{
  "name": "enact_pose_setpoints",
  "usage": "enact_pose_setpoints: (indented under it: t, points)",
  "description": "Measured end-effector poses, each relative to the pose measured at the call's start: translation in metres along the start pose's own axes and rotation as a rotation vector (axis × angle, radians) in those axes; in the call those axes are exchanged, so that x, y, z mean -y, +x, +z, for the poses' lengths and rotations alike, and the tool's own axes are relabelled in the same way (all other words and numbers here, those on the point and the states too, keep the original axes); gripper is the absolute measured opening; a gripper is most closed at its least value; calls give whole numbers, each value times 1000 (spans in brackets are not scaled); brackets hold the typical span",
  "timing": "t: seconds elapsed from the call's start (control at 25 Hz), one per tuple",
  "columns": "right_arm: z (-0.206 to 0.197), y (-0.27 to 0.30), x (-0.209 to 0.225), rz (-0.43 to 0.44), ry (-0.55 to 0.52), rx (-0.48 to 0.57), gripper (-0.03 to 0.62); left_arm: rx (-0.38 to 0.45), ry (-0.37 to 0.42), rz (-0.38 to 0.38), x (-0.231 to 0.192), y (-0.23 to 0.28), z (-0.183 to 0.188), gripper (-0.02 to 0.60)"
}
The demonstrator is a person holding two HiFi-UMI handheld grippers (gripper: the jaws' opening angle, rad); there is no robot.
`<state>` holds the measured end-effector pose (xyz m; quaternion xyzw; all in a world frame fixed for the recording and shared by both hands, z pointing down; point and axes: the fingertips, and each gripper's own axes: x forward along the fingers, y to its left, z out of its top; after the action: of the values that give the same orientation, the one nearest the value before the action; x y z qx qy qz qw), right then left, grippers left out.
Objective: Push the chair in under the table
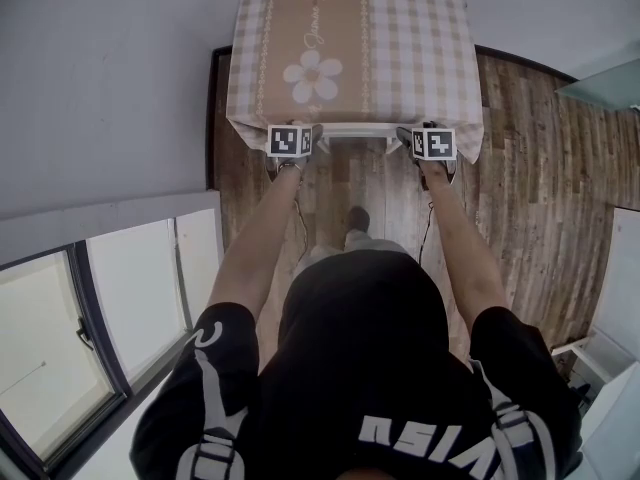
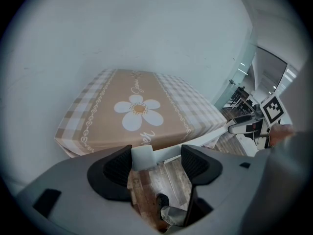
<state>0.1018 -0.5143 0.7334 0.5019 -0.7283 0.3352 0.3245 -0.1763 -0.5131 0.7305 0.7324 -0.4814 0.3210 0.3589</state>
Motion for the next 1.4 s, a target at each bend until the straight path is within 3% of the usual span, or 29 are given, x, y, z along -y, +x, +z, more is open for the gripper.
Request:
enact_pose_setpoints:
  t: [1.04, 1.4]
  points:
    - [22, 16, -4, -9, 26, 36, 417, -9, 36, -2, -20, 14, 29, 331]
    - [21, 17, -4, 2, 32, 22, 417, 24, 55, -10, -19, 12, 26, 330]
